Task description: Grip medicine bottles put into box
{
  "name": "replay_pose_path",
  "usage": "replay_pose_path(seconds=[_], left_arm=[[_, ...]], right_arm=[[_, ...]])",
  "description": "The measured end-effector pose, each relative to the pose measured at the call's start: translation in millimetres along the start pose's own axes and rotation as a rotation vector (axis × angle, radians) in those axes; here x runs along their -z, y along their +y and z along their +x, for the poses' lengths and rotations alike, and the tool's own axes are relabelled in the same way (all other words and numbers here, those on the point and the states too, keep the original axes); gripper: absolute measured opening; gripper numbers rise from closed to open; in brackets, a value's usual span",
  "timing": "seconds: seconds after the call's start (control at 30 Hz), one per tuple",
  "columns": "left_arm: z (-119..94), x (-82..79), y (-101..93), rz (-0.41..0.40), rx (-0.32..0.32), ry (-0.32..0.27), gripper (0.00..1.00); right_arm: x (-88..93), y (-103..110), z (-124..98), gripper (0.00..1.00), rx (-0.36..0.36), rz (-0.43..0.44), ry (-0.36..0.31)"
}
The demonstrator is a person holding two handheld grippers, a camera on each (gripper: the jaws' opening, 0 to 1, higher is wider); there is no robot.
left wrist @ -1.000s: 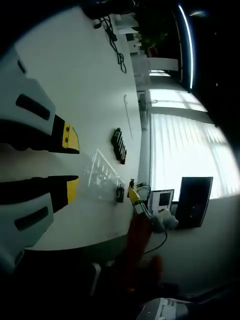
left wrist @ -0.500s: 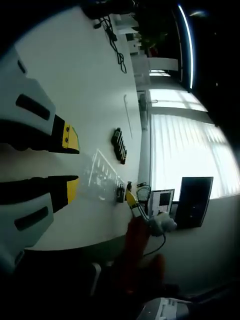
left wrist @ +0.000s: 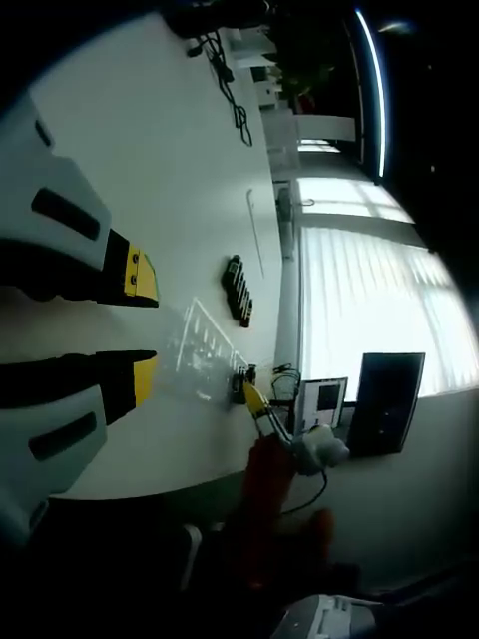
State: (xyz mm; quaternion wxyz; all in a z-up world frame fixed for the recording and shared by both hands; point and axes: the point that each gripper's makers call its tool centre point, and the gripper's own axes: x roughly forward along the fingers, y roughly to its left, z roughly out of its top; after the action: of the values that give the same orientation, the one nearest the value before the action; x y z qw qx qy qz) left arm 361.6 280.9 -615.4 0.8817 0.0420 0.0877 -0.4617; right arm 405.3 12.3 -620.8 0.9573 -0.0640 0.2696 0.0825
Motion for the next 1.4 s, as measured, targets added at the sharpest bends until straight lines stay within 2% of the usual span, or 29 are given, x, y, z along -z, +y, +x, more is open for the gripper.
replay_pose_path(seconds=[0.9, 1.4], left_arm=[[-0.3, -0.7, -0.3, 0.000, 0.002, -0.002, 0.12], [-0.3, -0.4, -0.5, 0.002, 0.002, 0.000, 0.12]], right_arm=[[9.3, 6.6, 7.0, 0.08, 0.033, -0.009, 0.033], [0.4, 4.0, 1.7, 0.06, -0.003, 0.039, -0.020]])
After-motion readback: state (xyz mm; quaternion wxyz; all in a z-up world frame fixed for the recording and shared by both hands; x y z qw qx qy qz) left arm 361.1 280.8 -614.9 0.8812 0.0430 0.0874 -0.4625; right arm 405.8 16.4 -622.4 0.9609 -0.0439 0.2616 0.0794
